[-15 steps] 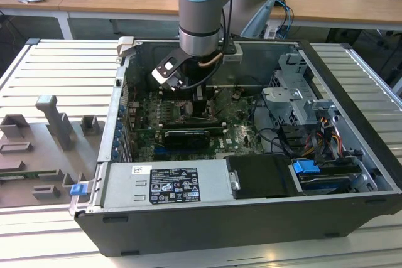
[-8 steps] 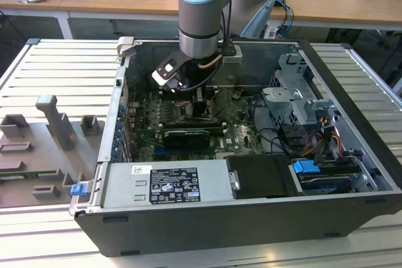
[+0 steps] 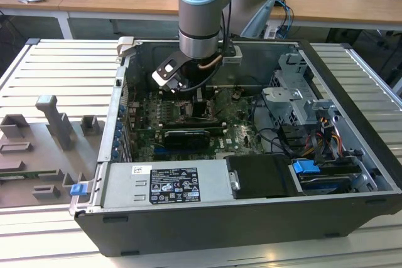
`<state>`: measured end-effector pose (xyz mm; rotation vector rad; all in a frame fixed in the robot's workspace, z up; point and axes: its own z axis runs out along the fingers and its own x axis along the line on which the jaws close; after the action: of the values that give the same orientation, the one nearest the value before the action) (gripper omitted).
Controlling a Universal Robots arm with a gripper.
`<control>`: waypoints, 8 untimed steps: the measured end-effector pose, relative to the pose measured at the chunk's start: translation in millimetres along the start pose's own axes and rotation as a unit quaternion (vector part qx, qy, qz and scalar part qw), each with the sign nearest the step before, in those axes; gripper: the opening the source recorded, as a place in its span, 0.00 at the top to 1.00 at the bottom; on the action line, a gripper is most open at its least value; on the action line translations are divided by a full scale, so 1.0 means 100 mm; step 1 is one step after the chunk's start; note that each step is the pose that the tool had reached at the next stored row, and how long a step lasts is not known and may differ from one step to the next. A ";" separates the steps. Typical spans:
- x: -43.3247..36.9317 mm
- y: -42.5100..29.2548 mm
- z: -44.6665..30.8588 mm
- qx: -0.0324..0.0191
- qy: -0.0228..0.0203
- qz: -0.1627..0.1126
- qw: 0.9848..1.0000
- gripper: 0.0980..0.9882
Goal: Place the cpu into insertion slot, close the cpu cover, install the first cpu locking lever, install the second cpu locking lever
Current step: 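Place the cpu into insertion slot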
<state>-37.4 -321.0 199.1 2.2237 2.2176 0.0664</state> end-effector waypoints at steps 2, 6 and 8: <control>0.000 0.000 0.001 0.000 0.000 0.000 1.000 0.42; 0.000 0.000 -0.003 0.000 0.000 0.000 1.000 0.42; 0.001 0.001 -0.032 0.000 0.000 0.000 1.000 0.42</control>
<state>-37.4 -321.0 202.3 2.2241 2.2176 0.0669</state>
